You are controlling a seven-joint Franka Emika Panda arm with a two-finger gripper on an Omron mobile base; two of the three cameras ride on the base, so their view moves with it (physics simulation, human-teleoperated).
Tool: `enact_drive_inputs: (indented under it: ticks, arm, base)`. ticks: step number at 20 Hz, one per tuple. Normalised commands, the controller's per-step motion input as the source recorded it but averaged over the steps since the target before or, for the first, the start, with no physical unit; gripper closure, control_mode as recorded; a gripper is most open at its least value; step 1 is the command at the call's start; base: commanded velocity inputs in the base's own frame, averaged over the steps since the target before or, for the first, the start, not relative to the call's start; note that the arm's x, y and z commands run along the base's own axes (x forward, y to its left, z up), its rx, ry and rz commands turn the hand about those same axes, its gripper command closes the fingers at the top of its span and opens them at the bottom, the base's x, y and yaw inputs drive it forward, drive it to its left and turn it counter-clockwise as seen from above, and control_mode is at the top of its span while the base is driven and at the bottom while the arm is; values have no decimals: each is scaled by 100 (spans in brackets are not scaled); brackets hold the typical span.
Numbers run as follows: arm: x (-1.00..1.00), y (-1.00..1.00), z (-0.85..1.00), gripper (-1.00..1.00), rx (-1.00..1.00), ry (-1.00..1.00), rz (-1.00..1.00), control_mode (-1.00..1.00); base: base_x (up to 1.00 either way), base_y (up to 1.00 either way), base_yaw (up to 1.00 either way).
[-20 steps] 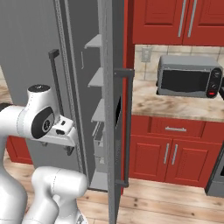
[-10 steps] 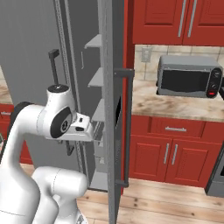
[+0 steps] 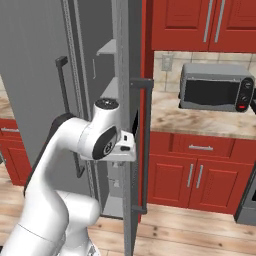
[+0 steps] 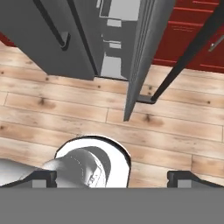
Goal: Store the kebab skewer in the freezer for long-term storage. Close the freezer door after placing the cooked food.
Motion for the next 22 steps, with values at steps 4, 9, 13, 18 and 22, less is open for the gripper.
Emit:
enact_drive_inputs:
  ticks: [4,9,13,18,22]
  arm:
    - [19,-38,4,-100,18,4,0,-100]
    - [38,-38,0,-100,27,1,-6,-100]
    - [50,-27,0,-100,38,0,-16,-100]
    - [38,-8,-1,-100,39,0,-18,-100]
    - [50,0,-6,-100,29,0,-16,-100]
  base:
    - [0,0,0]
    - [0,0,0]
    - [0,0,0]
    - [0,0,0]
    - [0,0,0]
